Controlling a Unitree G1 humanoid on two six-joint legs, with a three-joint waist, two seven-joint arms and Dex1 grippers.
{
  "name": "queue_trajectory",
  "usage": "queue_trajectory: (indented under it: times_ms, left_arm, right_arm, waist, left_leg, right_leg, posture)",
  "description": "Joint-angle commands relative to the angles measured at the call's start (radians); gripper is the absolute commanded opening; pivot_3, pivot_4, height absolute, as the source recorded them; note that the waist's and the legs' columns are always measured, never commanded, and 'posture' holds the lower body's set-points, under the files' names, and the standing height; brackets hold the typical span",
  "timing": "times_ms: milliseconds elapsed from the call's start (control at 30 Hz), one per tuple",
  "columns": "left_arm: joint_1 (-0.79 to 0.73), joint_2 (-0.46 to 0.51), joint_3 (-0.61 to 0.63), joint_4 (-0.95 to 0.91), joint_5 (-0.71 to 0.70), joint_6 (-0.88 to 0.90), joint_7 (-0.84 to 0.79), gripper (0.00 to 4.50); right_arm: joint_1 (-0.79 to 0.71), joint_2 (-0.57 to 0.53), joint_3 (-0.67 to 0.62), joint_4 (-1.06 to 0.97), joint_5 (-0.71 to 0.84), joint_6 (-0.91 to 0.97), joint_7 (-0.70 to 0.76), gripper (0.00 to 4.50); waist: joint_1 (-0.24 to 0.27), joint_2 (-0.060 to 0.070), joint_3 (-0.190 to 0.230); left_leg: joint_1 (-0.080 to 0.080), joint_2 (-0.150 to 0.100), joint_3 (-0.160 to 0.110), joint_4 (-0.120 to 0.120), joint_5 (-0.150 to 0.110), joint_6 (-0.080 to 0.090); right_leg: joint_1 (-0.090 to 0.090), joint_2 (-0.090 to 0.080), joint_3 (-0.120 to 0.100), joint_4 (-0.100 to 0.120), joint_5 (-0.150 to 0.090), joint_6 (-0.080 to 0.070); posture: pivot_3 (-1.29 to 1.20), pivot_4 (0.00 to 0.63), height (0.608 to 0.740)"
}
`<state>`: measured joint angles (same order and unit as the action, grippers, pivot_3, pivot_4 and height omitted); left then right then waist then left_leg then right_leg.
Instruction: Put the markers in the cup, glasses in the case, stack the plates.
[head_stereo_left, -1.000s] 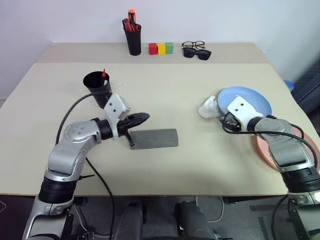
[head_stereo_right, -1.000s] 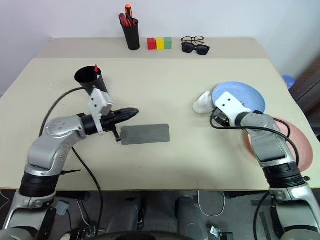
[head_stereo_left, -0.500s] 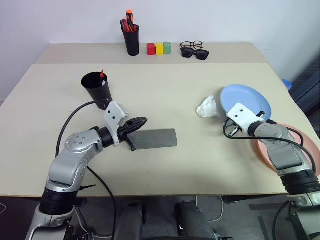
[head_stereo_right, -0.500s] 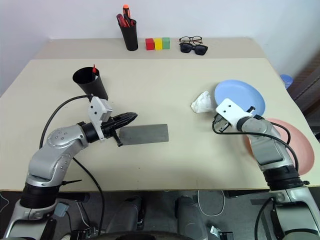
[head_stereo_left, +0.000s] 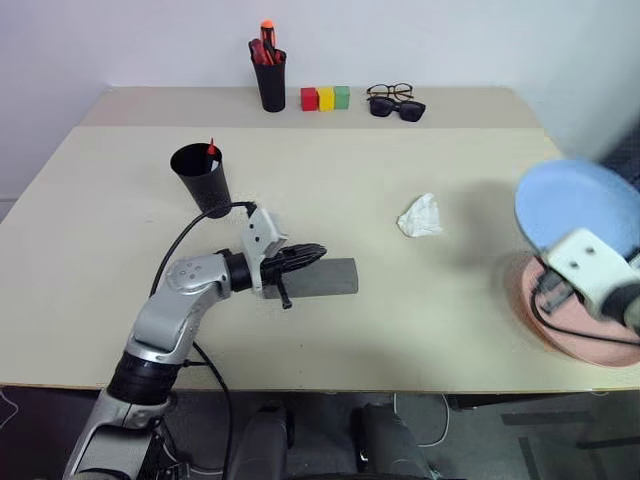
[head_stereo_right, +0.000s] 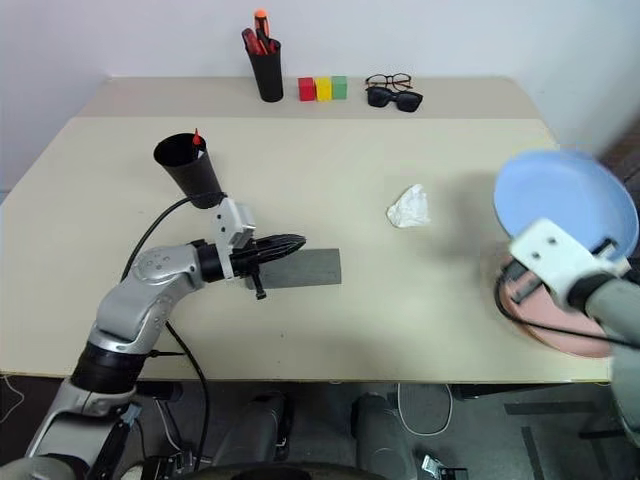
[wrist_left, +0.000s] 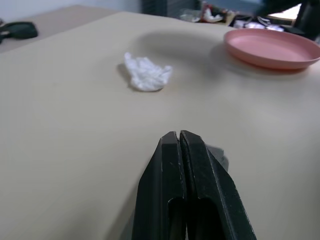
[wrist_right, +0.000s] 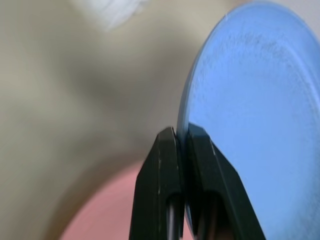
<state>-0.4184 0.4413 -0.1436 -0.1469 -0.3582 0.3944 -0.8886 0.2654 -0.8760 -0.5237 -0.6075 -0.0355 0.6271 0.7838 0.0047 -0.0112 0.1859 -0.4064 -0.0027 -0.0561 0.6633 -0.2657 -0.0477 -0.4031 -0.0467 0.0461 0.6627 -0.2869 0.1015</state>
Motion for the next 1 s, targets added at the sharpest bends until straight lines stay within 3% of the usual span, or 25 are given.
queue_trajectory:
  times_ms: [33, 100, 200, 333, 467, 567, 800, 967, 1000]
  left_arm:
    - [-0.030, -0.011, -0.010, 0.028, 0.012, -0.050, -0.022, 0.00]
    - [-0.036, -0.013, -0.013, 0.041, 0.019, -0.064, -0.028, 0.00]
    - [-0.032, -0.011, 0.003, 0.031, 0.018, -0.062, -0.018, 0.00]
    - [0.005, 0.007, 0.029, -0.007, 0.019, -0.051, 0.008, 0.00]
    - [0.058, 0.031, 0.065, -0.057, 0.019, -0.035, 0.048, 0.00]
    - [0.086, 0.045, 0.092, -0.094, 0.011, -0.019, 0.080, 0.00]
    - [0.154, 0.066, 0.140, -0.176, 0.001, 0.017, 0.135, 0.00]
    - [0.173, 0.070, 0.153, -0.200, -0.001, 0.027, 0.160, 0.00]
    - [0.175, 0.070, 0.154, -0.205, -0.003, 0.030, 0.163, 0.00]
  right_arm:
    - [0.056, 0.017, -0.067, -0.092, 0.053, 0.041, 0.049, 0.66]
    - [0.077, 0.009, -0.024, -0.092, 0.028, 0.034, 0.034, 1.37]
    - [0.043, -0.004, 0.058, -0.063, -0.010, -0.012, -0.009, 2.88]
    - [-0.179, 0.067, 0.229, 0.032, 0.013, -0.020, -0.087, 2.88]
    - [-0.472, 0.251, 0.401, 0.279, 0.007, -0.029, -0.200, 2.88]
    - [-0.613, 0.355, 0.450, 0.464, 0.012, -0.063, -0.251, 2.88]
    - [-0.812, 0.417, 0.574, 0.851, -0.035, -0.252, -0.272, 2.88]
    - [-0.870, 0.423, 0.583, 0.965, -0.031, -0.265, -0.274, 2.88]
    - [-0.876, 0.422, 0.583, 0.972, -0.029, -0.263, -0.274, 2.37]
  waist:
    - [-0.009, 0.000, 0.000]
    - [-0.019, 0.000, 0.000]
    - [-0.022, 0.000, 0.000]
    - [-0.025, 0.000, 0.000]
    - [-0.026, -0.001, 0.000]
    - [-0.019, 0.000, 0.001]
    - [-0.019, 0.000, 0.001]
    - [-0.023, 0.000, 0.001]
    - [-0.022, 0.000, 0.001]
  left_leg:
    - [0.000, 0.000, 0.000, 0.000, 0.000, 0.000]
    - [0.001, 0.000, 0.000, 0.000, 0.000, 0.000]
    - [0.003, 0.000, 0.000, 0.000, 0.000, 0.000]
    - [0.005, 0.001, -0.001, -0.001, 0.000, 0.000]
    - [0.007, 0.001, -0.001, -0.002, 0.000, 0.000]
    - [0.007, 0.001, -0.001, -0.002, 0.000, 0.000]
    - [0.003, 0.000, -0.001, -0.002, 0.000, 0.000]
    - [0.004, 0.000, -0.001, -0.002, 0.000, 0.000]
    - [0.004, 0.000, -0.001, -0.002, 0.000, 0.000]
  right_leg:
    - [0.000, 0.000, 0.000, 0.000, 0.000, 0.000]
    - [0.001, 0.001, 0.000, 0.000, 0.000, 0.000]
    - [0.002, 0.001, 0.000, 0.000, 0.000, 0.000]
    - [0.003, 0.001, 0.001, 0.000, 0.000, 0.000]
    - [0.005, 0.001, 0.001, 0.000, 0.000, 0.000]
    - [0.004, 0.000, 0.002, 0.000, 0.000, 0.000]
    - [0.003, -0.002, 0.001, -0.001, 0.000, 0.000]
    - [0.002, -0.001, 0.001, 0.001, 0.000, 0.000]
    - [0.002, -0.001, 0.001, 0.001, 0.000, 0.000]
  posture:
    - [0.00, 0.150, 0.740]
    - [0.00, 0.150, 0.740]
    - [0.00, 0.150, 0.740]
    - [0.00, 0.150, 0.740]
    - [0.00, 0.150, 0.740]
    - [0.00, 0.150, 0.740]
    - [0.00, 0.150, 0.740]
    - [0.00, 0.150, 0.740]
    - [0.00, 0.150, 0.740]
